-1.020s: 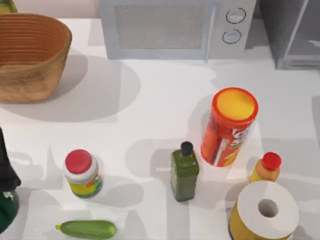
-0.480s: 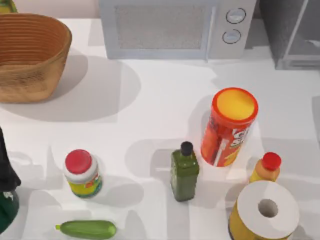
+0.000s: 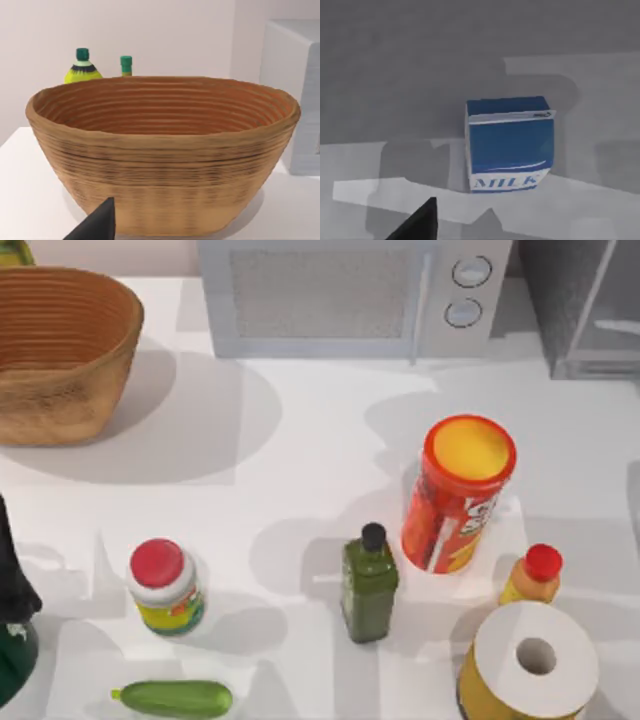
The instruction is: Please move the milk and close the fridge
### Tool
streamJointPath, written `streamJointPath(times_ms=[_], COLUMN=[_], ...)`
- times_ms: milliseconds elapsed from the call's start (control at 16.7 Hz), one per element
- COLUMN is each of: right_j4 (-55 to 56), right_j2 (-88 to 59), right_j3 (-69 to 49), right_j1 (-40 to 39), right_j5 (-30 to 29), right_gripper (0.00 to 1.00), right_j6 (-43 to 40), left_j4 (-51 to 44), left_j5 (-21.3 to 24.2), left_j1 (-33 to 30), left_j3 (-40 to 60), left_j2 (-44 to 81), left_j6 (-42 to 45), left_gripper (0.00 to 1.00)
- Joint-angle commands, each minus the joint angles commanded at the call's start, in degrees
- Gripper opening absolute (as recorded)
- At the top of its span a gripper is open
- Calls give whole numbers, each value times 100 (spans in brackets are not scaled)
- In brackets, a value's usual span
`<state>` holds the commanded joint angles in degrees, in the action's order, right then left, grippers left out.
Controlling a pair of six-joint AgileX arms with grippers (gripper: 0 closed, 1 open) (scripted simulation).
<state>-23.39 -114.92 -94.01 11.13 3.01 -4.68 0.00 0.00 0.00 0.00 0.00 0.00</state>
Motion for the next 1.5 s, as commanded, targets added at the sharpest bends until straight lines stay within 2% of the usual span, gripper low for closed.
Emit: streamJointPath(times_ms=[300, 720, 960, 1200, 1500], right_j4=[499, 1430, 1924, 2255, 2339], right_j2=[2515, 7755, 9964, 11202, 11492], right_j3=[2126, 6052, 8007, 9137, 9401], right_j1=[-204, -673, -884, -1055, -1113], right_j5=[-141, -215, -284, -309, -301], right_gripper=[100, 100, 100, 100, 100], right_j6=[66, 228, 358, 446, 468], left_j4=[0, 0, 0, 0, 0], left_j5=[0, 0, 0, 0, 0], left_j1=[0, 0, 0, 0, 0], left_j3=[0, 0, 0, 0, 0], left_j2=[0, 0, 0, 0, 0], left_j6=[0, 0, 0, 0, 0], left_gripper=[100, 100, 100, 100, 100])
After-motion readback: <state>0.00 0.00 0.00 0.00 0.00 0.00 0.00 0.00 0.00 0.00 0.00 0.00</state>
